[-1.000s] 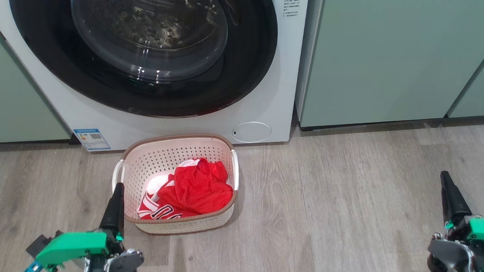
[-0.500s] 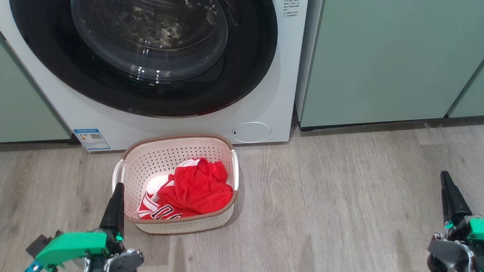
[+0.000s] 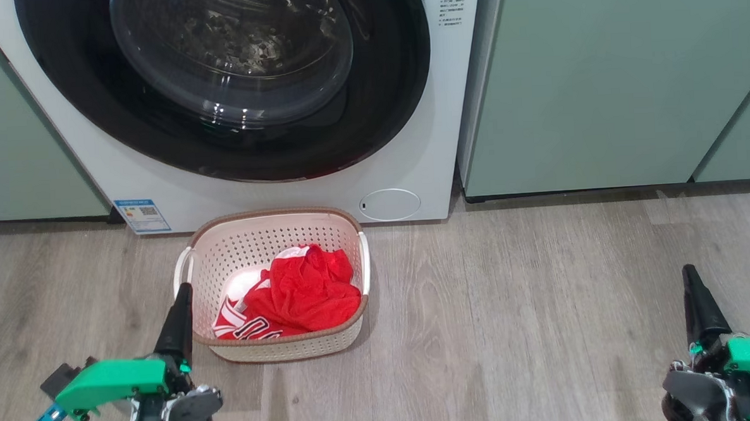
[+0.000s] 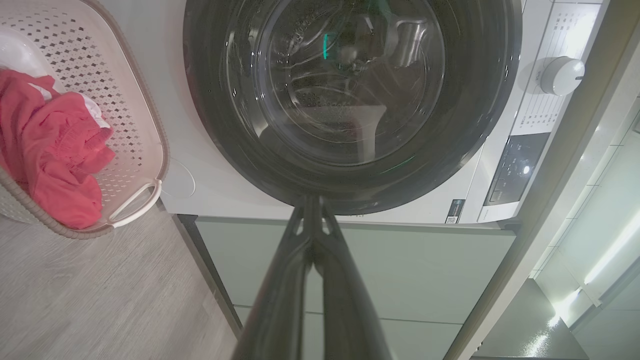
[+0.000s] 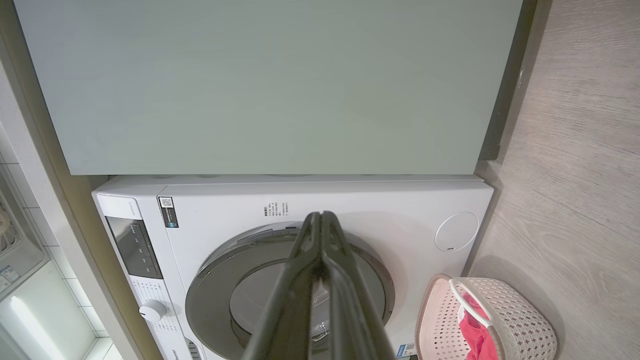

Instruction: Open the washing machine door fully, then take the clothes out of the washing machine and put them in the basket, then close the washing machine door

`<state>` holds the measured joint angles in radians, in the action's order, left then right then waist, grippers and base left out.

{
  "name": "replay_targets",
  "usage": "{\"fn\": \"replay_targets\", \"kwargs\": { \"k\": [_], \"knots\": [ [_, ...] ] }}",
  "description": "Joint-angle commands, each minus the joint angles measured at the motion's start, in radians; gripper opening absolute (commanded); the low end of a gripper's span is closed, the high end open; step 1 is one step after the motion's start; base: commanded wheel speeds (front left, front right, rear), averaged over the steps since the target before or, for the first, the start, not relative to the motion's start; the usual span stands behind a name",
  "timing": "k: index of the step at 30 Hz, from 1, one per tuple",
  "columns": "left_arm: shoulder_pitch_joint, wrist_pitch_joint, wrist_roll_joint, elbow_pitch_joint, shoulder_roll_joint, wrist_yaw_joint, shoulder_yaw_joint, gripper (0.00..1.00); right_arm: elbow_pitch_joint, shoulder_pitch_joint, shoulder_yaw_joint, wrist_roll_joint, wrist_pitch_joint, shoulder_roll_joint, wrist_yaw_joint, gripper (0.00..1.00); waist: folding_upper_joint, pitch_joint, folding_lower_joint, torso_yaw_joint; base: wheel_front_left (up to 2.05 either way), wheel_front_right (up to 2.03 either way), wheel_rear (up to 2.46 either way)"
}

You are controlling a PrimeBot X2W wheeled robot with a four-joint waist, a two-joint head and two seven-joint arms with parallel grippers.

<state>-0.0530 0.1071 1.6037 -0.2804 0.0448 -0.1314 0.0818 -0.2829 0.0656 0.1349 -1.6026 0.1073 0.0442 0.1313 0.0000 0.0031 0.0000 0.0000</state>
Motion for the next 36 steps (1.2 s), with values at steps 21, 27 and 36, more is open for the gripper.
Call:
{"fn": "replay_targets", "kwargs": {
  "k": [21,27,36],
  "knots": [
    [-0.055,0.006,0.005,0.035,0.005,0.001,0.032,0.0,0.038,0.042,-0.021,-0.006,0.006,0.006,-0.001,0.0,0.0,0.0,0.0,0.0,0.0,0.0,0.0],
    [-0.055,0.006,0.005,0.035,0.005,0.001,0.032,0.0,0.038,0.042,-0.021,-0.006,0.006,0.006,-0.001,0.0,0.0,0.0,0.0,0.0,0.0,0.0,0.0],
    [-0.055,0.006,0.005,0.035,0.005,0.001,0.032,0.0,0.038,0.042,-0.021,-0.006,0.006,0.006,-0.001,0.0,0.0,0.0,0.0,0.0,0.0,0.0,0.0]
  ]
}}
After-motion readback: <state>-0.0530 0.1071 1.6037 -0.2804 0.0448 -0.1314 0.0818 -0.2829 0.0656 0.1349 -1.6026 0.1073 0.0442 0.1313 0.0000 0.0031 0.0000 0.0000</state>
